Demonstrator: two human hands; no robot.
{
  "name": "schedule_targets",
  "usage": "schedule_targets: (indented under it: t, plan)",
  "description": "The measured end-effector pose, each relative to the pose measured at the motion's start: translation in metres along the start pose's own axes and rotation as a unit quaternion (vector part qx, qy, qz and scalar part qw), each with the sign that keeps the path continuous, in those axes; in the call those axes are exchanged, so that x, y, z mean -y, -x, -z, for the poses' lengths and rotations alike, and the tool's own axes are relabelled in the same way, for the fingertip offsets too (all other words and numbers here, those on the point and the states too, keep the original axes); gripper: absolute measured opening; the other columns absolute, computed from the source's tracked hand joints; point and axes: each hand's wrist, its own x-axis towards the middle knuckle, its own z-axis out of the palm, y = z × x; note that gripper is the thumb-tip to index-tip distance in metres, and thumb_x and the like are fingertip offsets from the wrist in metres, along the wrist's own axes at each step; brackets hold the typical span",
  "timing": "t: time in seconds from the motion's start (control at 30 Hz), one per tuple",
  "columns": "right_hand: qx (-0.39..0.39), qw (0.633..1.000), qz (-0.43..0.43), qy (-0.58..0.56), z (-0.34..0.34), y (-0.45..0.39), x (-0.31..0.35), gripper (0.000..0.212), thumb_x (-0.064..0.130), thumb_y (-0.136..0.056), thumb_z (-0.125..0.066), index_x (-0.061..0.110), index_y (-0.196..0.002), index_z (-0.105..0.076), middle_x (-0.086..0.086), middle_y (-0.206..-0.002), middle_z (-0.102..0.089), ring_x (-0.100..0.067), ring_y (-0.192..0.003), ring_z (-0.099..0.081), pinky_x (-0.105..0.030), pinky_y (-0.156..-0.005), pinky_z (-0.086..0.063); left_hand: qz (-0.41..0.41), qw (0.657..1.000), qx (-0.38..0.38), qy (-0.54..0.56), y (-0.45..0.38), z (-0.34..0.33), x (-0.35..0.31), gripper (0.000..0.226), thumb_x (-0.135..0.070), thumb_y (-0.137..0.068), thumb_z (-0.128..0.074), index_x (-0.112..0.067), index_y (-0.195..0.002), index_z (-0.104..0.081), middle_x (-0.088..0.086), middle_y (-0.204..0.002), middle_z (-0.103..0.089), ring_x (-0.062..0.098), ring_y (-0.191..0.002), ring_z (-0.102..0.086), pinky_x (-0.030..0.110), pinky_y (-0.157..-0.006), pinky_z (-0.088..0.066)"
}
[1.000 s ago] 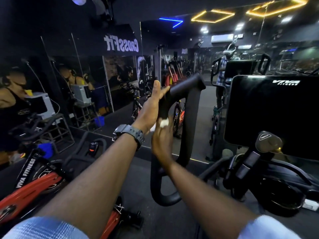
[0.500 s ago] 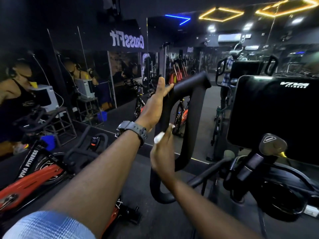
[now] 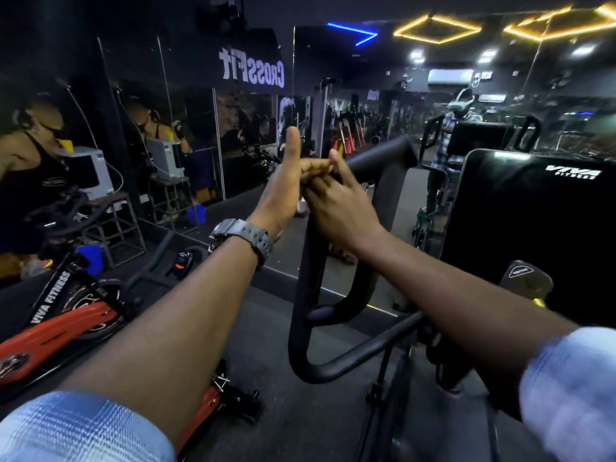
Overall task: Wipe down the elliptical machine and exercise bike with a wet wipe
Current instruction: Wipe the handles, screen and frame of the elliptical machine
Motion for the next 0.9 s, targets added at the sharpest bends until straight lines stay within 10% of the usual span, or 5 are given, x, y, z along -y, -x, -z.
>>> schedule_targets:
  t: [0.27,0.53,0.77,0.9]
  plan:
    - [0.138,0.946,0.292,-0.039,-0.026,0.090,0.059,0.038,0.022,-0.095,-0.039,0.007,-0.107,-0.072,-0.011,-0.110,-0.067,-0.033,-0.115,-0.059,-0.046,-0.117,-0.025,0.063,0.998,-0.012,0.002,0.039,-0.007,0.061,0.100,-0.085,-0.084,-0.014,-0.018,-0.151,-0.045,0.002,-0.156,-0.048,0.013,-0.141,-0.045,0.044,-0.123,-0.029]
    - [0.011,0.995,0.086,0.057,-0.012,0.054,0.018,0.050,0.022,-0.104,-0.021,0.002,-0.139,-0.049,-0.016,-0.150,-0.043,-0.032,-0.144,-0.032,-0.047,-0.121,-0.018,0.108,0.976,-0.132,0.136,0.064,-0.020,0.094,0.088,-0.080,-0.093,-0.007,-0.024,-0.128,-0.066,-0.001,-0.124,-0.070,0.014,-0.117,-0.063,0.037,-0.107,-0.044]
    - [0.148,0.943,0.296,-0.042,-0.038,0.139,0.080,0.051,0.020,-0.096,-0.029,0.002,-0.136,-0.055,-0.016,-0.150,-0.042,-0.028,-0.143,-0.035,-0.043,-0.121,-0.022,0.244,0.932,-0.190,0.192,0.104,-0.033,0.150,0.101,-0.089,-0.085,-0.017,-0.006,-0.114,-0.068,0.017,-0.114,-0.074,0.027,-0.104,-0.071,0.036,-0.090,-0.054]
    - [0.056,0.977,0.203,-0.026,-0.030,0.086,0.036,0.048,0.016,-0.097,-0.037,-0.002,-0.140,-0.047,-0.020,-0.151,-0.039,-0.031,-0.142,-0.036,-0.043,-0.119,-0.024,0.214,0.940,-0.178,0.195,0.107,-0.036,0.149,0.090,-0.079,-0.092,-0.012,-0.014,-0.106,-0.073,0.001,-0.099,-0.079,0.011,-0.093,-0.074,0.026,-0.080,-0.053]
